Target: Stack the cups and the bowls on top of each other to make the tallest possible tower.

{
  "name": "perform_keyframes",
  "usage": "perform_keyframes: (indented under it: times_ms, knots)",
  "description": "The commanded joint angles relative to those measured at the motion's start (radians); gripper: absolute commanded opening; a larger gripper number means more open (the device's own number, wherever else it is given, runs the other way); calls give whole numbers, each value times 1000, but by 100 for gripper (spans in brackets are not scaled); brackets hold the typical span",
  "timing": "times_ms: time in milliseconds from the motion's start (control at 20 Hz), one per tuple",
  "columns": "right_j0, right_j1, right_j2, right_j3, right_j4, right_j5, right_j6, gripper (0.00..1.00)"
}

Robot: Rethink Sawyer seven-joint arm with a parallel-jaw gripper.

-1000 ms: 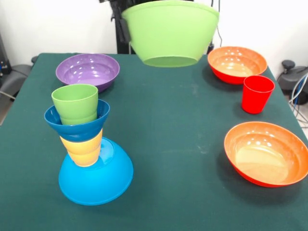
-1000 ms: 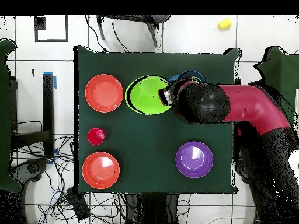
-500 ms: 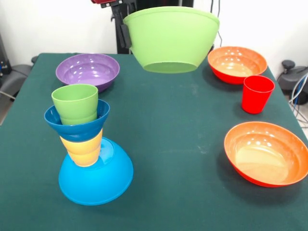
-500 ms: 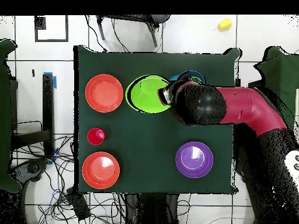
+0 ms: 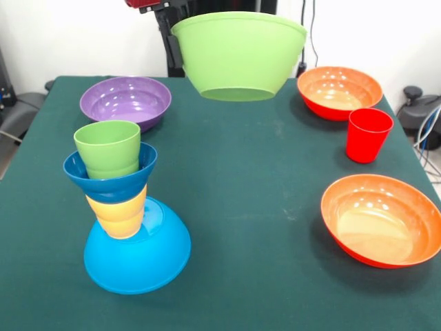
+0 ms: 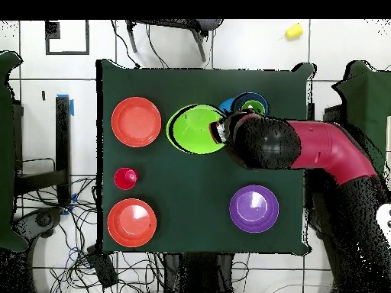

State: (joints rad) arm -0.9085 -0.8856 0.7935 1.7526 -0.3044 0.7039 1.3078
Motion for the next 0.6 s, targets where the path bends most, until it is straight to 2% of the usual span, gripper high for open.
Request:
perform_keyframes:
  times_ms: [50, 600]
  knots:
    - [6, -5, -41, 79, 21, -29, 106, 0]
    - [29, 6, -64, 63, 7, -41, 121, 0]
